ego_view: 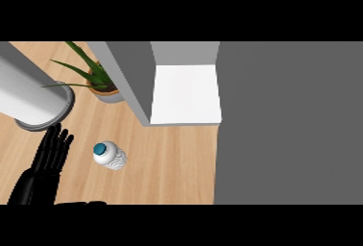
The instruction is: Pick up the bottled water, place it into the cabinet and close the cabinet
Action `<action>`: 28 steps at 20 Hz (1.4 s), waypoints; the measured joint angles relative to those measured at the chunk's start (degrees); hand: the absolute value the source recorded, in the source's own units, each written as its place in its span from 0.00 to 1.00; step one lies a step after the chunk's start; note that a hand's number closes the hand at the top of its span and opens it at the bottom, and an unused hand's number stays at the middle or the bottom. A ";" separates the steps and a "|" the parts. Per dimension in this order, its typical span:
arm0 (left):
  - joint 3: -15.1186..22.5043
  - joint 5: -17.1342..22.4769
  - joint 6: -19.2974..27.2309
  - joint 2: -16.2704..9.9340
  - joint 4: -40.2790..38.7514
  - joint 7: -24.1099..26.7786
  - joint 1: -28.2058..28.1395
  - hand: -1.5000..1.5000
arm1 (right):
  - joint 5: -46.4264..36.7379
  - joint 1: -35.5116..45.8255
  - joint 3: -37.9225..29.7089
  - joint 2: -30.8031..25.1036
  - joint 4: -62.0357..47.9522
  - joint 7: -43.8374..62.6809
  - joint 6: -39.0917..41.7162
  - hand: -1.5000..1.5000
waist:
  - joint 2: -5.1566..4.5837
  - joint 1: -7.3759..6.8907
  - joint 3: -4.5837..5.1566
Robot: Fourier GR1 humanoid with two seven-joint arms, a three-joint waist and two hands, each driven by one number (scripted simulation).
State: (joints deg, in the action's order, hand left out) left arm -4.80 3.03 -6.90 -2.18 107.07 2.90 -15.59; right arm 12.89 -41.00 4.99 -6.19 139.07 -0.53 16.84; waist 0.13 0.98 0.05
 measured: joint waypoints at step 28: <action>-8.51 -0.77 -7.78 -2.35 -59.98 35.24 20.50 0.00 | -1.57 -11.89 1.82 0.45 0.29 -9.71 5.41 0.00 | -0.17 0.29 0.08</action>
State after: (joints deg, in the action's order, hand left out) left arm -13.32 2.26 -14.68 -4.53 47.09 38.14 4.91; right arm 11.32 -52.89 6.80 -5.74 139.36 -10.23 22.25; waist -0.04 1.27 0.13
